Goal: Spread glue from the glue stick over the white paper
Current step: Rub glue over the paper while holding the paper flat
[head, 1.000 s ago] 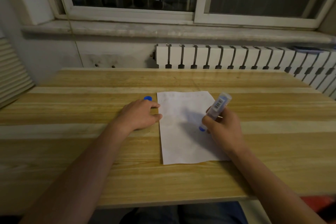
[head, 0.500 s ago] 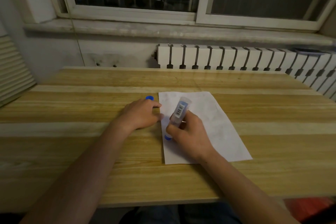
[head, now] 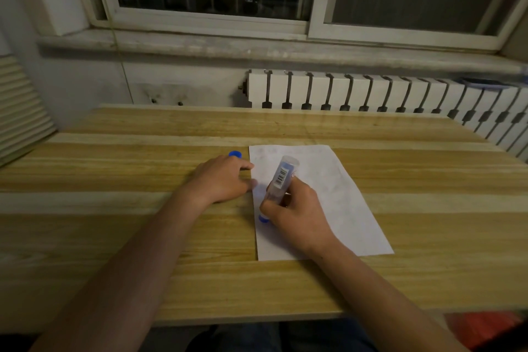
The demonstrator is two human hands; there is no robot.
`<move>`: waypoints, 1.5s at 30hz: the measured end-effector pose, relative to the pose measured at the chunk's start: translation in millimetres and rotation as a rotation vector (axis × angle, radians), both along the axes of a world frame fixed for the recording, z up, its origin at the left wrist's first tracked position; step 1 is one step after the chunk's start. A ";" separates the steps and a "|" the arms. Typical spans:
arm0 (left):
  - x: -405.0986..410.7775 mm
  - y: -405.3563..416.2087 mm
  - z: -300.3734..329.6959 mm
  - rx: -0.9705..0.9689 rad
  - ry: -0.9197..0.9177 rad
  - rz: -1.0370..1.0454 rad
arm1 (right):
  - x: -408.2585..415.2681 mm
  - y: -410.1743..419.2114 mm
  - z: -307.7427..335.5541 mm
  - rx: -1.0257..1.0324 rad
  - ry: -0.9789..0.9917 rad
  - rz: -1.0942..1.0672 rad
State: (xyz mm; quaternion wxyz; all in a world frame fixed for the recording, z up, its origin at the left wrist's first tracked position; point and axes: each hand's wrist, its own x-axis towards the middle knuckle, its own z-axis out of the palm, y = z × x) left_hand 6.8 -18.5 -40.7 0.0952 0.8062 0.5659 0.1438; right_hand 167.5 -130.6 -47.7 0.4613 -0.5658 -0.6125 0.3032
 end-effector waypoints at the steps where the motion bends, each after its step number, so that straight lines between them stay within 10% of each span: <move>1: -0.1 0.4 -0.1 -0.004 -0.001 0.003 | 0.7 0.0 -0.1 -0.002 -0.002 -0.005; 45: -4.4 7.4 -9.5 -0.001 -0.017 0.002 | 51.7 -4.2 -5.3 -0.056 0.026 -0.141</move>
